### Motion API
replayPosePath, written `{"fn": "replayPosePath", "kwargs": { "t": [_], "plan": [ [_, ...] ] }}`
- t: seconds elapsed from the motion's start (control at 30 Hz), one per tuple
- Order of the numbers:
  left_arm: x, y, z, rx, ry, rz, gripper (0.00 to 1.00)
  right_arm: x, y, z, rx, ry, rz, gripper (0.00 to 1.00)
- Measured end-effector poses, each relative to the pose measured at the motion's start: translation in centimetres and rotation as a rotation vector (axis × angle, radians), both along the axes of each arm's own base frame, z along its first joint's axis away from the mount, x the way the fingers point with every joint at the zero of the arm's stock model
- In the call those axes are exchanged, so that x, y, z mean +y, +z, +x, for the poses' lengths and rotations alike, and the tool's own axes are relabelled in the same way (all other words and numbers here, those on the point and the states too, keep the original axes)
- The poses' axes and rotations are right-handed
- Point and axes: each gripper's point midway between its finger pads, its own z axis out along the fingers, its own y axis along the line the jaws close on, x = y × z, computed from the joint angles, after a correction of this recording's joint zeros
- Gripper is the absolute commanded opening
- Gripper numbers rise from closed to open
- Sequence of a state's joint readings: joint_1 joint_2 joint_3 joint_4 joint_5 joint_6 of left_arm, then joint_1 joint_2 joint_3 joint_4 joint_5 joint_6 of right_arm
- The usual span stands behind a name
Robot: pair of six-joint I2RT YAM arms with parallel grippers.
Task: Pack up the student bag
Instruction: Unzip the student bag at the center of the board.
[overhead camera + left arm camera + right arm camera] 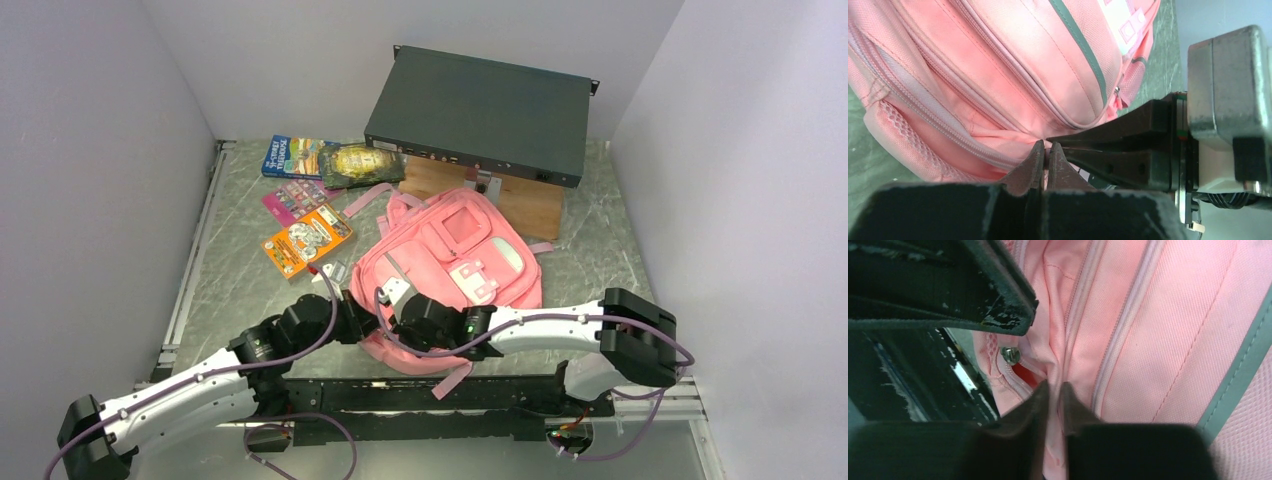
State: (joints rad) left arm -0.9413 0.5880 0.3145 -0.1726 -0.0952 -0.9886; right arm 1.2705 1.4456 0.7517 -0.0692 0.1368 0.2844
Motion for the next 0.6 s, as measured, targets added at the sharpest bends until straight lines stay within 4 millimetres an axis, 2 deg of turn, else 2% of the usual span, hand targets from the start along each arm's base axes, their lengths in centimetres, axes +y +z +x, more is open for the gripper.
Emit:
{"fn": "replayPosePath", "kwargs": {
  "t": [0.13,0.23,0.4,0.6],
  "plan": [
    [0.5,-0.4,0.2,0.007,0.027,0.017,0.0,0.1,0.0,0.2,-0.023,-0.015,-0.002,0.0],
    [1.2,-0.7,0.5,0.032,0.08,0.037,0.0,-0.4,0.8,-0.1,-0.034,-0.007,0.026,0.0],
    [2.5,-0.2,1.6,0.064,0.21,0.035,0.0,-3.0,3.1,-1.0,-0.057,-0.023,0.101,0.0],
    [4.5,0.9,3.1,0.02,0.329,0.01,0.0,-6.3,5.1,-1.0,-0.078,-0.122,0.217,0.0]
  ]
}}
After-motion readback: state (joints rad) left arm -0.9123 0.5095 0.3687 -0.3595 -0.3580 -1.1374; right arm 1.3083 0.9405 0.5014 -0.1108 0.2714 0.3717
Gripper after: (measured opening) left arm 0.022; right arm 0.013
